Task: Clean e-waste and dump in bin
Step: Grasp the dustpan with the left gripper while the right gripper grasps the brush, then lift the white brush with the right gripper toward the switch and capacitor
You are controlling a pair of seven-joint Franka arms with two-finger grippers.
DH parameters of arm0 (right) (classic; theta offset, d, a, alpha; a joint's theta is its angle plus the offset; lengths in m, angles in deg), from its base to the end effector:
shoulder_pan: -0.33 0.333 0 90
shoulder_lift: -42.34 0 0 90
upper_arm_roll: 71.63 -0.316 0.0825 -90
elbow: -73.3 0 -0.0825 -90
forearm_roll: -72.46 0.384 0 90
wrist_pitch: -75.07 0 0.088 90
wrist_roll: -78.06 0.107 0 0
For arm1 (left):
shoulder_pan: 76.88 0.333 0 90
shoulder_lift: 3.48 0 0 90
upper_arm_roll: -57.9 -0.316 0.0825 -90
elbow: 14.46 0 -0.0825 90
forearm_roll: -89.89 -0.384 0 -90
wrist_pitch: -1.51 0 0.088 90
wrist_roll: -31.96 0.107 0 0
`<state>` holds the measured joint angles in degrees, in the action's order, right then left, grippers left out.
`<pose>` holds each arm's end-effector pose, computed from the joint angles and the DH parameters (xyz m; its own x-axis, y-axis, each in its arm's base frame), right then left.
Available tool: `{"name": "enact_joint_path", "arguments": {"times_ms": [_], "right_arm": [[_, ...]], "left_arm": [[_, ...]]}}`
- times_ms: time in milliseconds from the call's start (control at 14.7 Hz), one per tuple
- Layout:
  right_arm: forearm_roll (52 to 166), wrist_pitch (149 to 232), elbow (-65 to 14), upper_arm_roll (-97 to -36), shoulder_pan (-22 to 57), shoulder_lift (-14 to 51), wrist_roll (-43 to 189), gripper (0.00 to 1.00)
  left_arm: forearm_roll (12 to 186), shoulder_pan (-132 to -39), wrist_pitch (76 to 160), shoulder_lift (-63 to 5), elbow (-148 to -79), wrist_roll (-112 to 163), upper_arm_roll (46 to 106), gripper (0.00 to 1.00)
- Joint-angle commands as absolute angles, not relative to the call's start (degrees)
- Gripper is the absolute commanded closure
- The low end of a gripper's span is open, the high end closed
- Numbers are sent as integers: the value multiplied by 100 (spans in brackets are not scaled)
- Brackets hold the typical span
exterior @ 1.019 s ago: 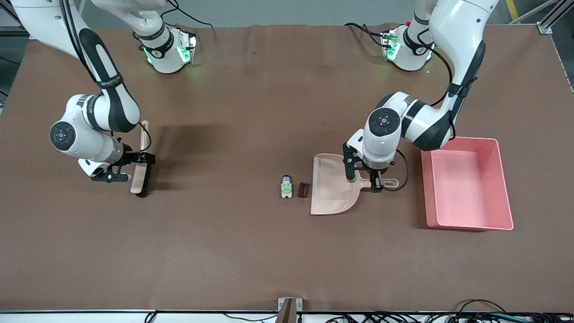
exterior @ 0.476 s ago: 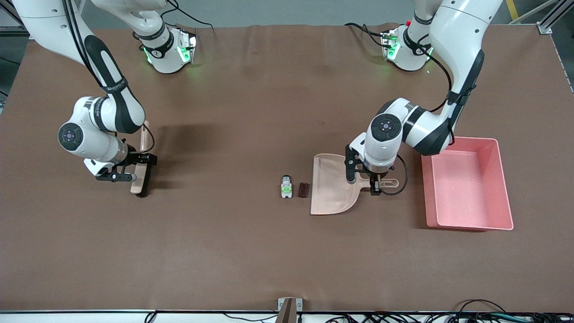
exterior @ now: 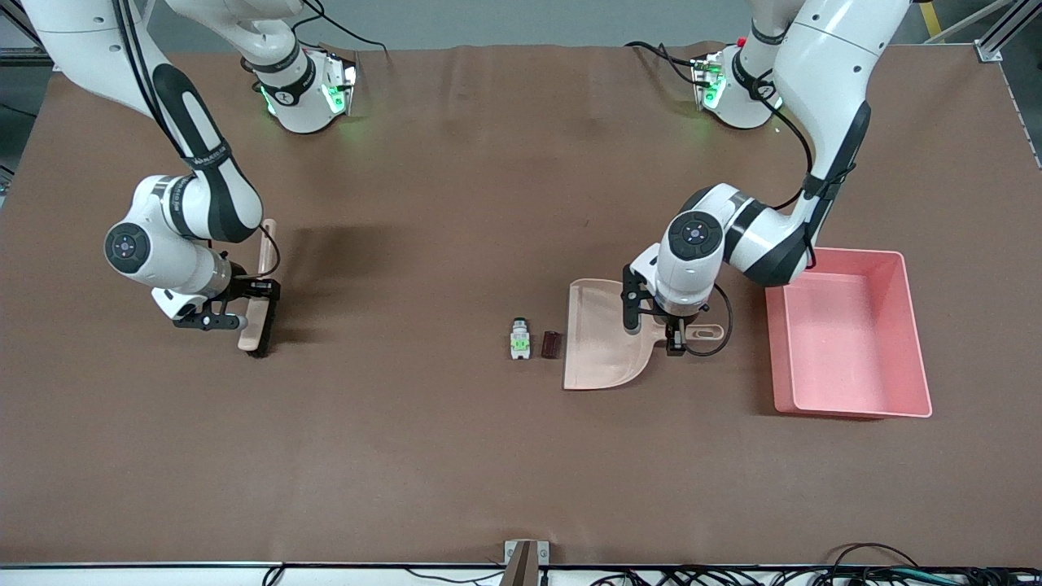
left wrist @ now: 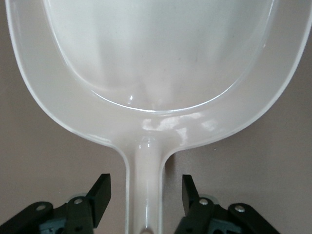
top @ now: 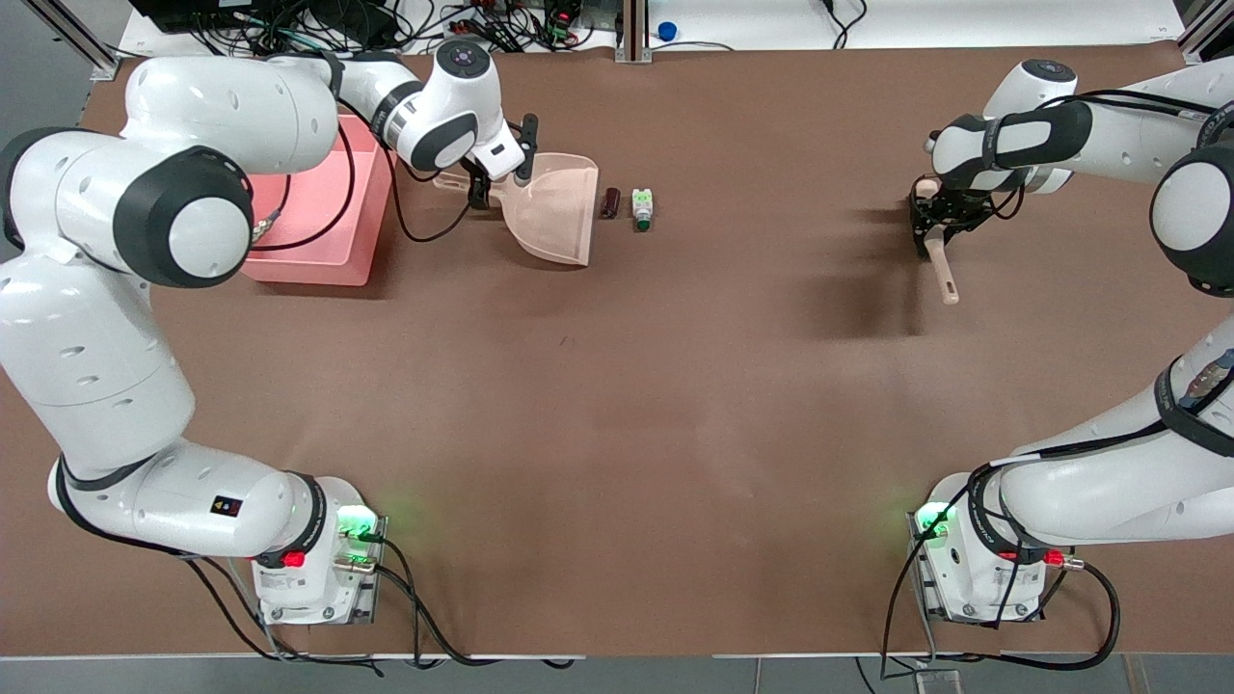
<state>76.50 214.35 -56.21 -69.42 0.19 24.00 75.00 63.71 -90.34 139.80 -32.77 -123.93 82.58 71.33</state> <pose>0.5226 -0.0217 0.2070 0.9882 -0.0405 -0.1476 -0.0459 -0.9984 -0.0333 0.5666 -0.2767 0.2343 -0.0830 -0.9846 -0.1538 -0.9884 0.1010 -0.1134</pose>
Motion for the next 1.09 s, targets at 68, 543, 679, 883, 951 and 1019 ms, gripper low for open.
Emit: {"name": "enact_joint_path", "arguments": {"times_ms": [68,543,679,883,951,1019], "right_arm": [[7642,21438,-5616,-6944,-125,2485,7217,65],[7730,19926,-4614,-6952,-125,2485,7322,94],[7834,19917,-4605,-6996,-38,2546,7331,98],[8361,19908,-4614,-7137,216,2590,7331,100],[8493,19943,-4614,-7137,383,2590,7331,100],[8564,19961,-4597,-7137,524,2590,7340,100]], "left_arm": [[6142,-9024,14152,-3371,-12336,8294,7152,42],[6037,-9077,14161,-3450,-12274,8250,7152,53],[6036,-9086,14161,-3459,-12274,8224,7152,59],[6036,-9086,14161,-3494,-12274,8162,7152,64],[6036,-9095,14161,-3503,-12274,8153,7152,69],[6036,-9103,14161,-3503,-12266,8119,7152,71]]}}
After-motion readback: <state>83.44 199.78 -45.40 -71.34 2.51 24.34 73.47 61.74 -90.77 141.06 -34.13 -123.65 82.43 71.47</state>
